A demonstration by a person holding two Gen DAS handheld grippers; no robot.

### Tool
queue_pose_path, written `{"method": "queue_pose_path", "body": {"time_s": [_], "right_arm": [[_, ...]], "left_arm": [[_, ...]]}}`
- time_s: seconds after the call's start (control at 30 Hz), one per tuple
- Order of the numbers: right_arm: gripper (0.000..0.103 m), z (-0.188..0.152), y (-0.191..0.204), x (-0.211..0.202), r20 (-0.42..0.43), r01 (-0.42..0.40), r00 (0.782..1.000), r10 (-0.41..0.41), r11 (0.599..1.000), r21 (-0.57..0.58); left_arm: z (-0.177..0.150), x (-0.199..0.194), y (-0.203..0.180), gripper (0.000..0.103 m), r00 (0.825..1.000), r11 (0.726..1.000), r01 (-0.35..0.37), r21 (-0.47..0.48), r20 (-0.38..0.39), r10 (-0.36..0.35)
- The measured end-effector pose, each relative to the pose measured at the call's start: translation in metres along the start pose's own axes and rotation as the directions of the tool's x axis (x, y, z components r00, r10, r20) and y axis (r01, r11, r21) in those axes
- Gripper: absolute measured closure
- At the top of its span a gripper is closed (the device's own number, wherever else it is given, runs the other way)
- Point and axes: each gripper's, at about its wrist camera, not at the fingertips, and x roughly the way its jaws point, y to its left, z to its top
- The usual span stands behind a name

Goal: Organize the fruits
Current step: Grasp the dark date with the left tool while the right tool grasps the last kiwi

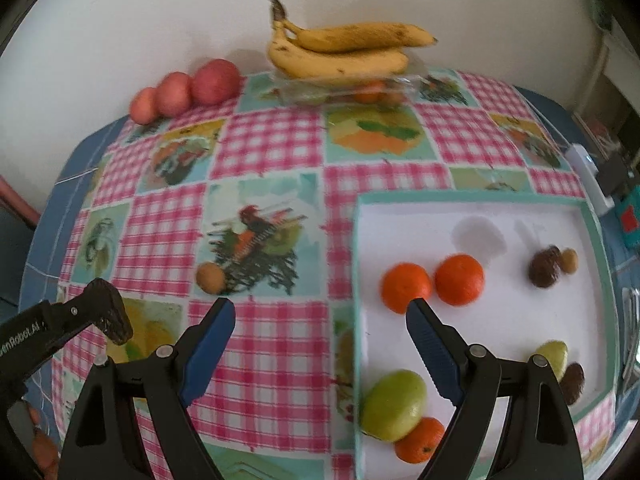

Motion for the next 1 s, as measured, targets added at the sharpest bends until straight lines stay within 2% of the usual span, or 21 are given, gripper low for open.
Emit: {"method": "queue_pose_path", "body": {"time_s": [0.17,0.47,0.53,0.57,0.67,0.77,1.0], "right_arm": [[0.015,0.003,0.019,0.006,-0.002,-0.050,0.999,0.050,0.997,-0.055],[0.017,0.008,0.046,0.020,0.004,-0.097,0.995,0.098,0.990,-0.101],[0.028,0.010,0.049,0.025,-0.001,-0.110,0.994,0.110,0.989,-0.100],[0.037,0.011,0.051,0.029,-0.007,-0.114,0.993,0.114,0.988,-0.102],[0.043,0.011,0.056,0.038,-0.032,-0.112,0.994,0.109,0.987,-0.116],[0.057,0.010,0.060,0.047,-0.059,-0.127,0.991,0.121,0.985,-0.115],[0.068,0.012,0.075,0.055,-0.072,-0.128,0.990,0.118,0.978,-0.165]], "left_arm": [[0.010,-0.005,0.017,0.067,1.000,0.998,-0.004,-0.062,0.030,0.006],[0.016,-0.001,0.033,0.067,1.000,0.992,0.021,-0.126,0.016,-0.020],[0.016,0.001,0.034,0.067,1.000,0.990,0.027,-0.136,0.009,-0.026],[0.016,0.002,0.035,0.067,1.000,0.990,0.029,-0.139,0.005,-0.029],[0.016,0.005,0.036,0.067,0.999,0.988,0.035,-0.148,-0.003,-0.036],[0.016,0.006,0.037,0.067,0.999,0.987,0.043,-0.156,-0.005,-0.044],[0.017,0.007,0.038,0.067,0.998,0.985,0.055,-0.163,-0.008,-0.057]]}}
